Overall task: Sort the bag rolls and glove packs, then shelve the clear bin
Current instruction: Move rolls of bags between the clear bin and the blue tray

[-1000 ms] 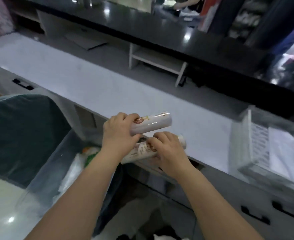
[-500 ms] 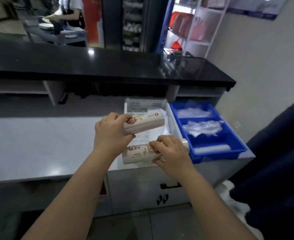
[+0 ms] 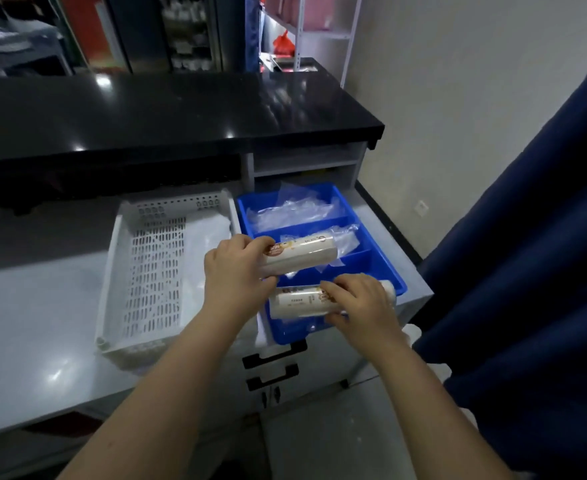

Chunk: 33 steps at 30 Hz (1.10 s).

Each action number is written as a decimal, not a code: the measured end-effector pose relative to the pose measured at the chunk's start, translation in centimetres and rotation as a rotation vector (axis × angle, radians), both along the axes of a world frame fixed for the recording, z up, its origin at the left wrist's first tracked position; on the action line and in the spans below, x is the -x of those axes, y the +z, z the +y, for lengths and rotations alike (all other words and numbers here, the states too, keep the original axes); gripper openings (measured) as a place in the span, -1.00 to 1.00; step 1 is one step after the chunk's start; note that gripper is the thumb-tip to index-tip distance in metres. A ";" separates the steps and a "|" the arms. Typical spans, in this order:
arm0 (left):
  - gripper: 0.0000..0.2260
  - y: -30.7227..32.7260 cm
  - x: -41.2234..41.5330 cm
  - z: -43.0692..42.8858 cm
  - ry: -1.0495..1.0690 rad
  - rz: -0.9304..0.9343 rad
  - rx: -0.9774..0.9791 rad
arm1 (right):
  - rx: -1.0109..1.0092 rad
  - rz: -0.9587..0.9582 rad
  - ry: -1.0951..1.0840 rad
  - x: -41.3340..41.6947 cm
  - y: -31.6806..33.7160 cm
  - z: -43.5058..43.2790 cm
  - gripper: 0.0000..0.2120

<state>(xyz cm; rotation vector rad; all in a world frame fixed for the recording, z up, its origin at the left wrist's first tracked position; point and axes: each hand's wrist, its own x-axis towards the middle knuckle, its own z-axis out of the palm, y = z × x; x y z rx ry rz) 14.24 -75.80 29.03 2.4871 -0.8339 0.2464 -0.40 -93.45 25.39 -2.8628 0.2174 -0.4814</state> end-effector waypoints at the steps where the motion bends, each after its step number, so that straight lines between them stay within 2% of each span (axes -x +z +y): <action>1: -0.51 -0.2 -0.6 -0.7 -0.003 0.011 -0.009 | -0.006 0.008 -0.013 -0.5 -0.3 -0.7 -0.47; 6: -0.52 -1.4 -4.1 -3.5 -0.033 0.054 -0.040 | -0.037 0.039 -0.034 -4.1 -1.5 -3.1 -0.54; 9: -0.51 -2.2 -6.2 -5.1 -0.064 0.071 -0.077 | -0.042 0.131 0.011 -6.6 -2.2 -3.8 -0.59; 12: -0.50 -2.9 -7.3 -6.4 -0.101 0.093 -0.102 | -0.093 0.214 0.021 -8.1 -2.7 -4.3 -0.60; 18: -0.50 -4.1 -8.0 -7.5 -0.112 0.117 -0.107 | -0.158 0.255 0.088 -9.0 -3.7 -6.0 -0.58; 29: -0.47 -4.9 -4.3 -9.5 0.124 0.075 -0.026 | -0.182 0.270 0.405 -9.1 -4.9 -9.9 -0.69; 31: -0.47 -5.0 -3.5 -10.0 0.159 0.067 -0.033 | -0.235 0.239 0.392 -8.7 -4.5 -11.2 -0.72; 33: -0.47 -4.8 -2.7 -10.4 0.195 0.067 -0.029 | -0.352 0.272 0.286 -8.0 -4.0 -12.7 -0.77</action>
